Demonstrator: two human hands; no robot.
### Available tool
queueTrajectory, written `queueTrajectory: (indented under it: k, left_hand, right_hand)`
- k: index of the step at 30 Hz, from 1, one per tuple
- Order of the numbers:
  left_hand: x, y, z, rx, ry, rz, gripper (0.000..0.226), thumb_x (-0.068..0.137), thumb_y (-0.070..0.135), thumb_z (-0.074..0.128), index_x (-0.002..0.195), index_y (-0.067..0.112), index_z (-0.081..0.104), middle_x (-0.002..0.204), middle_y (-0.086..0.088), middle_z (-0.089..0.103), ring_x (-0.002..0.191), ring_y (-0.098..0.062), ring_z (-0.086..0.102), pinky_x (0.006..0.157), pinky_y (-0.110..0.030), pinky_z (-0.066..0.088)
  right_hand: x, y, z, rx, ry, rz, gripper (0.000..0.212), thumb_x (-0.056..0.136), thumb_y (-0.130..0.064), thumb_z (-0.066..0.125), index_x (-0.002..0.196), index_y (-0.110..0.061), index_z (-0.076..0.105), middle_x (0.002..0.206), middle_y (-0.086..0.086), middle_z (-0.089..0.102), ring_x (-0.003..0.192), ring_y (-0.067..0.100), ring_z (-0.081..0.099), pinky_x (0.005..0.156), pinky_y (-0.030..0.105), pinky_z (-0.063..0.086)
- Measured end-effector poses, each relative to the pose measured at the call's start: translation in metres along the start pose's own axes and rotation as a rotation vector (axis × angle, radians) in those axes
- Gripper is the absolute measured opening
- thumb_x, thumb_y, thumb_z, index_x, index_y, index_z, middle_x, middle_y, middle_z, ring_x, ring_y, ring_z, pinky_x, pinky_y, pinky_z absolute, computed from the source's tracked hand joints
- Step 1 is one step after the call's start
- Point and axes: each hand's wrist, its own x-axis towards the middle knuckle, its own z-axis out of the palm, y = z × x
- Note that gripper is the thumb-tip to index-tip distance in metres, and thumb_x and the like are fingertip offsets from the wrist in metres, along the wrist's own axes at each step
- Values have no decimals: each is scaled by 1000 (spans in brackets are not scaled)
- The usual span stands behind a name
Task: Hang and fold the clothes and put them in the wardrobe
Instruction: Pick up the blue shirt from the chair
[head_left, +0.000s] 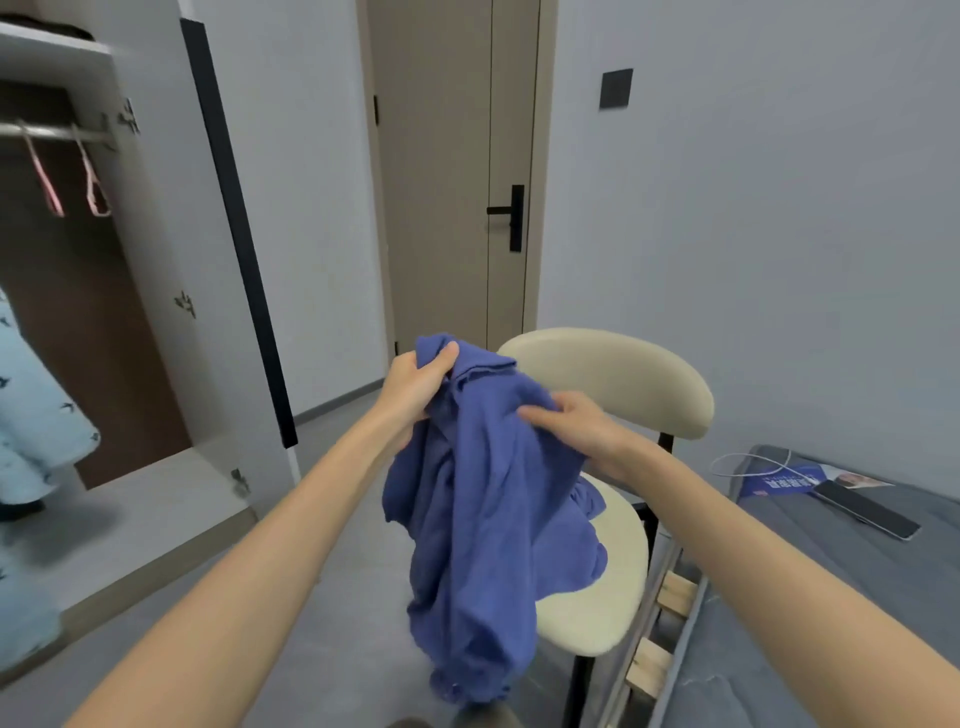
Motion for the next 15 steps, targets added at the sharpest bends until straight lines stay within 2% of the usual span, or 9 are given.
queueTrajectory:
  k: [1, 3, 5, 8, 11, 15]
  left_hand:
    - [0, 2, -6, 17, 37, 20, 26, 95, 29, 55, 73, 15, 56, 69, 1, 56, 66, -10, 54, 56, -23, 47]
    - [1, 2, -21, 11, 98, 53, 22, 97, 25, 51, 83, 10, 59, 77, -1, 60, 69, -9, 58, 49, -18, 52]
    - [1, 2, -39, 6, 177, 71, 20, 98, 23, 49, 97, 7, 61, 84, -3, 62, 71, -10, 59, 47, -17, 52]
    - [1, 6, -62, -1, 273, 79, 19, 99, 23, 47, 104, 9, 59, 83, -2, 60, 72, -12, 58, 49, -19, 49]
    - [0, 13, -77, 7, 263, 76, 19, 99, 24, 46, 101, 11, 59, 84, 0, 61, 74, -13, 59, 60, -25, 50]
    - [0, 26, -89, 62, 179, 112, 18, 98, 27, 49, 95, 15, 61, 87, 1, 64, 80, -11, 60, 75, -29, 52]
  right_hand:
    - [0, -6, -1, 86, 112, -26, 22, 93, -23, 56, 90, -2, 61, 88, 11, 66, 83, 19, 56, 68, 25, 44]
    - [1, -20, -5, 224, 295, -53, 15, 96, -18, 49, 92, -10, 61, 79, 3, 61, 73, 14, 54, 58, 19, 43]
    - [5, -27, -10, 266, 386, -48, 19, 98, -16, 43, 92, -11, 61, 78, 1, 60, 71, 13, 54, 59, 22, 44]
    - [15, -22, -8, 220, 466, -14, 24, 97, -10, 38, 78, -10, 53, 74, 6, 55, 69, 17, 49, 56, 25, 39]
    - [25, -10, 0, 160, 506, 57, 19, 95, -7, 37, 85, -7, 53, 81, 10, 51, 73, 22, 44, 58, 29, 35]
    - [31, -3, 14, 144, 476, 97, 17, 95, -5, 37, 88, -8, 53, 84, 10, 51, 79, 23, 43, 56, 28, 34]
